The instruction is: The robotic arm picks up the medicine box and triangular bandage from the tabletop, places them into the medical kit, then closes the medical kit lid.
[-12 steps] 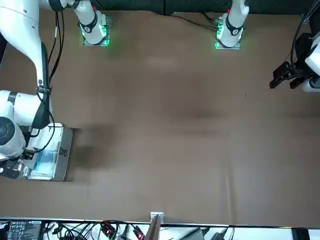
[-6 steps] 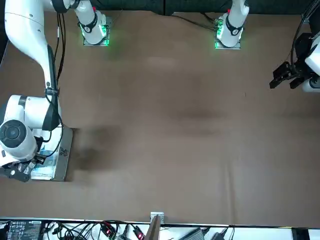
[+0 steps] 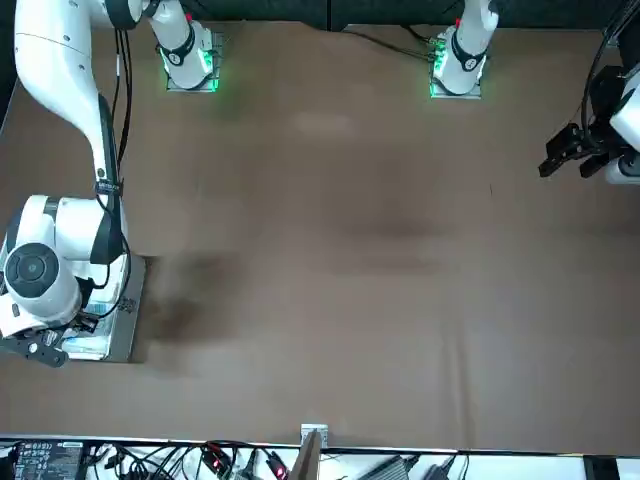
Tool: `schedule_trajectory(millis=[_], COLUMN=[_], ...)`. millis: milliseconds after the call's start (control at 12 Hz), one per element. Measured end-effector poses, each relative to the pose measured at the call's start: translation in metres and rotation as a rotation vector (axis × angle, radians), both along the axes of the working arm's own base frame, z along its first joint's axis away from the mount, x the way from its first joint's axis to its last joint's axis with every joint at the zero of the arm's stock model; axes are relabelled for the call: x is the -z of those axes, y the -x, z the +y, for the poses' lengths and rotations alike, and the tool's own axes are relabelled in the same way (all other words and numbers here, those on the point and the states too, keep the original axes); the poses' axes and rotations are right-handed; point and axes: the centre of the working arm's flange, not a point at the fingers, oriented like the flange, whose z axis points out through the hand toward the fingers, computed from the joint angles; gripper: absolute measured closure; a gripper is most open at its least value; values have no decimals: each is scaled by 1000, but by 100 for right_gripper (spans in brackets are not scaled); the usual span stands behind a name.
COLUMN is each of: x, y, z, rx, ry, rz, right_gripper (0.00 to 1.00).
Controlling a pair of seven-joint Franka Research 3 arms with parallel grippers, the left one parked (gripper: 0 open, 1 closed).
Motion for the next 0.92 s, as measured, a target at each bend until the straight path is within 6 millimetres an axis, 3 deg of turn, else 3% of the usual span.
schedule_trajectory(millis=[250,750,917], x=[-10,-45,-59], y=[-2,1,5], z=[1,12,9], rx=[5,-8,-36], ry=[-1,-14,-51], rz=[-10,91,124], right_gripper=[71,2,0])
